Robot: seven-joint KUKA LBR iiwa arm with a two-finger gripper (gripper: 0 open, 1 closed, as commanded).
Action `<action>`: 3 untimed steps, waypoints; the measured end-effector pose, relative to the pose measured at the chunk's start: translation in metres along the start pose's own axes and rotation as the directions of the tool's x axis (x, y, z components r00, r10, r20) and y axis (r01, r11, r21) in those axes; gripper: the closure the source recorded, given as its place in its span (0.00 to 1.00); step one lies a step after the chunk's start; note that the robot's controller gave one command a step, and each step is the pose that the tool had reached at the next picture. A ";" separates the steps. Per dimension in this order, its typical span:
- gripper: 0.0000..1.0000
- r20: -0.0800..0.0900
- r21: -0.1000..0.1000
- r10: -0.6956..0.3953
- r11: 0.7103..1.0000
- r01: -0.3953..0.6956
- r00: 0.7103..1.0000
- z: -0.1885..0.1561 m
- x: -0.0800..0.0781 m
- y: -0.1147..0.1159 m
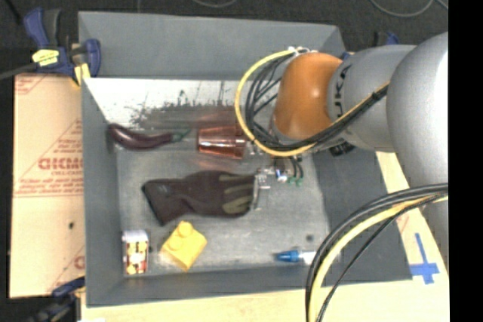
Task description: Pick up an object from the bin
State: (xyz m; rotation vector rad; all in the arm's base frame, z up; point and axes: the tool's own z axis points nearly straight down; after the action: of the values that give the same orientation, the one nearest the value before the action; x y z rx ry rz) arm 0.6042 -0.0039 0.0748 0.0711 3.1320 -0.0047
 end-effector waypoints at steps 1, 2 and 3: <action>0.00 0.001 -0.001 -0.089 0.996 0.089 0.996 -0.001 0.018 0.005; 0.00 -0.002 -0.002 0.115 0.993 -0.115 0.993 -0.001 0.033 0.003; 0.00 0.002 0.000 0.127 0.992 -0.127 0.992 0.001 0.049 0.024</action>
Offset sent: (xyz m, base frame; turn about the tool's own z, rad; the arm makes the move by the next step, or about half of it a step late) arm -0.0185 -0.0004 -0.0001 0.4618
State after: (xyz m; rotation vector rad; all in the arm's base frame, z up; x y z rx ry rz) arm 0.5562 0.0222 0.0734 0.2695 3.1195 -0.0045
